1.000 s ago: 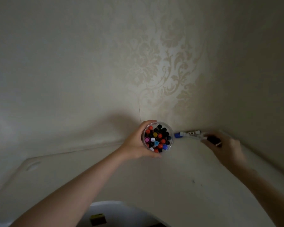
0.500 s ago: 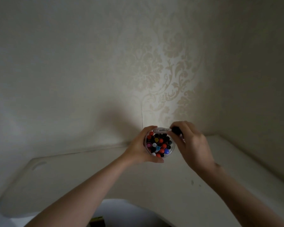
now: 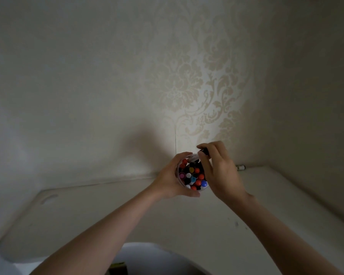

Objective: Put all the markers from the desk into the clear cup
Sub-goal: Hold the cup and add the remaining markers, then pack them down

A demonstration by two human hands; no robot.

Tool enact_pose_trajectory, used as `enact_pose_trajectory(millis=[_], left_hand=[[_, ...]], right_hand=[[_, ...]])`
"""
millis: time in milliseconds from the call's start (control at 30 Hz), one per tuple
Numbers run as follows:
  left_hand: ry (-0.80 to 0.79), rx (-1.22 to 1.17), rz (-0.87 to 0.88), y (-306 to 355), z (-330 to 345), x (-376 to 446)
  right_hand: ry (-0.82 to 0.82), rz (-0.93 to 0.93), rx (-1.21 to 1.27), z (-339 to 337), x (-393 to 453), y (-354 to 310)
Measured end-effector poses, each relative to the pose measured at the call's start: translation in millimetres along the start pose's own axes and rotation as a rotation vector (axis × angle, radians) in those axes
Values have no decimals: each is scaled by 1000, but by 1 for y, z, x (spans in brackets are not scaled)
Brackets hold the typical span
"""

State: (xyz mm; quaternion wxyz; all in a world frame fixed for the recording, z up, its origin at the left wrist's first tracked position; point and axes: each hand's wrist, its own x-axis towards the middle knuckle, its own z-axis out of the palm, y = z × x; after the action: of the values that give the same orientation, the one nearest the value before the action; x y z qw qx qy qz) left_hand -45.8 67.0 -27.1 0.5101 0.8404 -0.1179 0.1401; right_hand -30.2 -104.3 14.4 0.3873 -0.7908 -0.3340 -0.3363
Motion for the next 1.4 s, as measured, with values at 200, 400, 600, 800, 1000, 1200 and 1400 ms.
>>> enact_pose_trajectory(millis=[200, 400, 600, 800, 1000, 1200, 1400], left_hand=[[13, -24, 6, -1, 0, 2], [-9, 0, 1, 1, 3, 1], [71, -34, -5, -5, -2, 2], [21, 9, -20, -3, -1, 1], [3, 9, -23, -2, -2, 11], [4, 32, -9, -7, -1, 26], [29, 47, -14, -11, 0, 28]], right_hand=[[197, -80, -88, -4, -2, 3], [203, -136, -359, 13, -2, 8], [45, -87, -517, 20, -21, 19], [228, 302, -167, 2, -22, 54], [-536, 601, -479, 11, -37, 169], [-700, 501, -565, 32, -26, 204], [-696, 456, -606, 39, -24, 214]])
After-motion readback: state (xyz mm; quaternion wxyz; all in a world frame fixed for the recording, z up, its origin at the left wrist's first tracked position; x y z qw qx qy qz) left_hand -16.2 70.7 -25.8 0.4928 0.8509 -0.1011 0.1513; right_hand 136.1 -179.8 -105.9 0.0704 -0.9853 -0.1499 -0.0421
